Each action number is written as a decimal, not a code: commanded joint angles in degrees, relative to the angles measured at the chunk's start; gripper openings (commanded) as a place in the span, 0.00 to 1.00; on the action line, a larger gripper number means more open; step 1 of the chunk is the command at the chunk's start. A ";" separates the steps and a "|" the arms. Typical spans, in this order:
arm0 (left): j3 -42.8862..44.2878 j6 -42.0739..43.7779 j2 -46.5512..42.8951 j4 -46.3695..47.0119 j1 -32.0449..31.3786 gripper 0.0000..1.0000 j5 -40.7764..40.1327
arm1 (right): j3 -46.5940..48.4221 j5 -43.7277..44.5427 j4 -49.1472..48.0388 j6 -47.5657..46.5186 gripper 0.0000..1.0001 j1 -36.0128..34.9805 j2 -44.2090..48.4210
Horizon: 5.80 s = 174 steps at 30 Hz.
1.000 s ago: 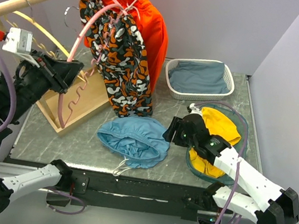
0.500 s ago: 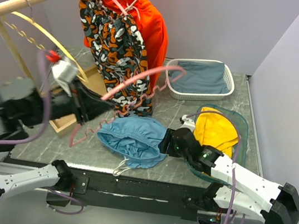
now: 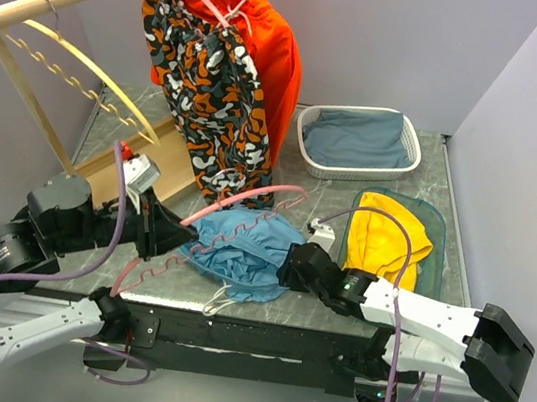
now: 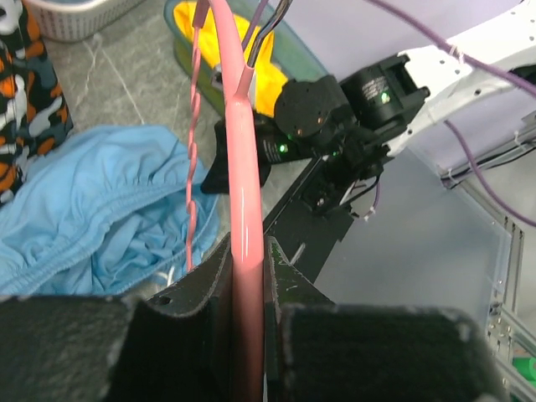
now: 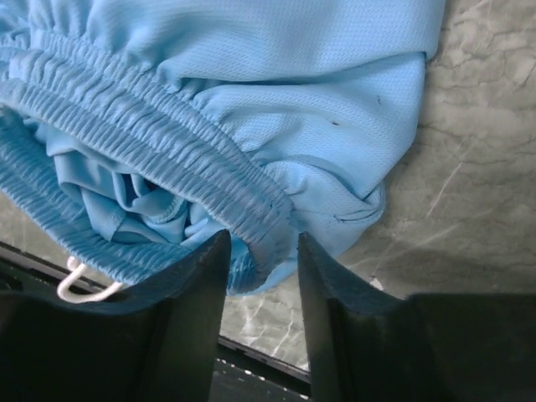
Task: Place the shorts on the hanger
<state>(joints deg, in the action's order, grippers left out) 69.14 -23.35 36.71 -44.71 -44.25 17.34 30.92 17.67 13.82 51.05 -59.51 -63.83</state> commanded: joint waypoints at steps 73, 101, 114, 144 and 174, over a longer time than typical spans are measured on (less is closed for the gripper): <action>-47.79 -4.86 13.65 71.87 -24.13 0.01 -31.67 | 31.38 -13.89 22.46 -2.36 0.76 27.85 -2.16; -39.97 0.86 22.97 73.27 -28.44 0.04 -37.03 | 27.18 -27.52 20.10 8.81 0.15 34.81 -17.90; -35.40 -12.41 12.70 49.65 -28.44 0.69 -39.93 | 25.95 -26.63 18.87 6.08 0.00 34.81 -15.88; -39.43 -40.90 24.81 28.14 -25.28 0.61 -53.30 | 22.17 -32.00 8.33 7.84 0.00 34.81 -2.61; -53.85 -47.21 1.18 25.47 -26.76 0.01 -41.07 | 34.74 -22.24 11.40 15.84 0.00 51.94 -2.52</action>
<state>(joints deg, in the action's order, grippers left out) 17.56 -67.40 39.18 -7.57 -68.40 -25.08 60.97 -12.97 32.05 64.55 -12.47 -68.03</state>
